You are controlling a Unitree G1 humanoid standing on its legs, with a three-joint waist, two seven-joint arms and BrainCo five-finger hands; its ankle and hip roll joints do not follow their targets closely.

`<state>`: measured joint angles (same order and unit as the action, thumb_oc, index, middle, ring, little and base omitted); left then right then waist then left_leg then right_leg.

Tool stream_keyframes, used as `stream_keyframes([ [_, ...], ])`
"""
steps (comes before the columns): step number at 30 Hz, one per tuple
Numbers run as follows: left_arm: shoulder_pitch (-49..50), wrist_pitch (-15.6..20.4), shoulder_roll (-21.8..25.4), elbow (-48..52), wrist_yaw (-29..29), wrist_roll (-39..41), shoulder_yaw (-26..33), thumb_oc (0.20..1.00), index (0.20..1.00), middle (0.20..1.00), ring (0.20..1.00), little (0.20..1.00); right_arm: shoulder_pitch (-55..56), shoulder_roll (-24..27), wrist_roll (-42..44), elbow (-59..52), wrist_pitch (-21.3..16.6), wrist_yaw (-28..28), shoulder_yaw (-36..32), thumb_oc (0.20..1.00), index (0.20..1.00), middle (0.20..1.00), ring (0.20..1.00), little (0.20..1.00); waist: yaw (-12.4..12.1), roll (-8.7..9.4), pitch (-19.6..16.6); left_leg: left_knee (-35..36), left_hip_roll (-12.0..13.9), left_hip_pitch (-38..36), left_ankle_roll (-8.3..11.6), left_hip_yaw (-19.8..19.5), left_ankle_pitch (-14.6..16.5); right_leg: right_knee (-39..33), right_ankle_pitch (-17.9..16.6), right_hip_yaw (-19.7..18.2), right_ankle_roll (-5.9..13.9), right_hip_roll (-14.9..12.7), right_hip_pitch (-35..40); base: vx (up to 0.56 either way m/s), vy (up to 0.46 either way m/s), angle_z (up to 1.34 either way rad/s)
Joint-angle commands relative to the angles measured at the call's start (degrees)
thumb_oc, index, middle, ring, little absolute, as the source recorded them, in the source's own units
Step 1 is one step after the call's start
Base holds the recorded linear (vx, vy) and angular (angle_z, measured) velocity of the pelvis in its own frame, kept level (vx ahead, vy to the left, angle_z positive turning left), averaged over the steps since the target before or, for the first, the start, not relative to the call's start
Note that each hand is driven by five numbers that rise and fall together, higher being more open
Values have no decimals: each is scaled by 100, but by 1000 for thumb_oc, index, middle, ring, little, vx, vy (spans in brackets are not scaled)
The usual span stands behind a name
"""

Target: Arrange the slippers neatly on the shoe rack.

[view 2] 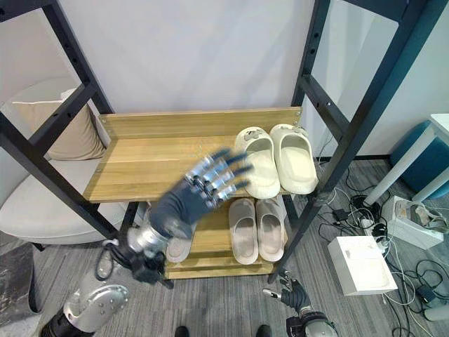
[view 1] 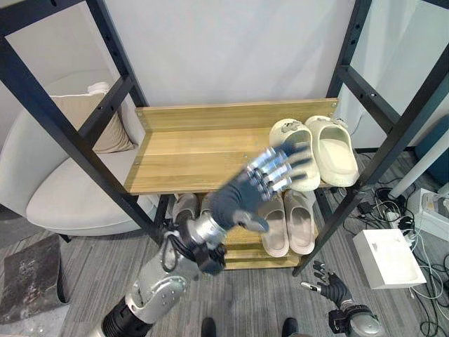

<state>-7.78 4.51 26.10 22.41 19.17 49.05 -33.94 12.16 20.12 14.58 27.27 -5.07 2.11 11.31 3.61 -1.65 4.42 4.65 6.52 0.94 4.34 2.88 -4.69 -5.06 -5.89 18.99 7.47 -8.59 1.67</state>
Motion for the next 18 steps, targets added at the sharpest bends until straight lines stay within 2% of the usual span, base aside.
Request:
stream_keyframes([
  [1, 145, -10, 255, -1005, 296, -1058, -267, 1000, 1000, 1000, 1000, 1000, -439, -16, -5, 26, -370, 64, 72, 1000, 1000, 1000, 1000, 1000, -46, 271, 129, -13, -195, -310, 8, 3, 381, 6, 425, 144, 145, 86, 132, -8, 37, -2],
  [4, 327, 29, 302, -1677, 190, -1692, -320, 1000, 1000, 1000, 1000, 1000, -500, 1, 15, 27, -354, 95, 134, 1000, 1000, 1000, 1000, 1000, -24, 268, 137, -11, -188, -318, 5, 27, 382, 6, 422, 116, 150, 91, 123, -4, 22, -4],
  [6, 669, 101, 135, -2797, -148, -2502, -199, 1000, 1000, 1000, 1000, 1000, -539, -32, 86, 35, -315, 64, 182, 1000, 1000, 1000, 1000, 1000, -11, 283, 129, -8, -187, -339, -4, 62, 389, 6, 417, 69, 154, 99, 121, 1, 16, -2],
  [7, 669, 123, 114, -2827, -153, -2523, -200, 1000, 1000, 1000, 1000, 1000, -539, -27, 87, 36, -314, 63, 189, 1000, 1000, 1000, 1000, 1000, -7, 280, 126, -8, -188, -341, -4, 64, 390, 6, 418, 67, 154, 98, 121, 0, 0, 0],
  [9, 901, 135, -344, -4059, -685, -2879, 148, 1000, 1000, 1000, 1000, 1000, -565, -81, 137, 33, -280, -5, 227, 1000, 1000, 1000, 1000, 1000, -11, 301, 111, -11, -183, -354, -12, 78, 388, 6, 409, 53, 155, 95, 129, 0, 0, 0],
  [14, 1090, 196, -1181, -5581, -1550, -2082, 1168, 1000, 1000, 1000, 1000, 1000, -566, -230, 129, 86, -235, -246, 263, 1000, 1000, 1000, 1000, 1000, -87, 350, 117, -18, -189, -343, -21, 28, 359, 6, 396, 123, 147, 77, 155, -2, -1, 2],
  [18, 1143, 252, -1292, -5844, -1782, -1859, 1540, 1000, 1000, 1000, 1000, 1000, -575, -287, 97, 201, -237, -373, 253, 1000, 1000, 1000, 1000, 1000, -148, 388, 126, -27, -197, -324, -22, -15, 345, 6, 401, 170, 146, 72, 162, 2, -6, 3],
])
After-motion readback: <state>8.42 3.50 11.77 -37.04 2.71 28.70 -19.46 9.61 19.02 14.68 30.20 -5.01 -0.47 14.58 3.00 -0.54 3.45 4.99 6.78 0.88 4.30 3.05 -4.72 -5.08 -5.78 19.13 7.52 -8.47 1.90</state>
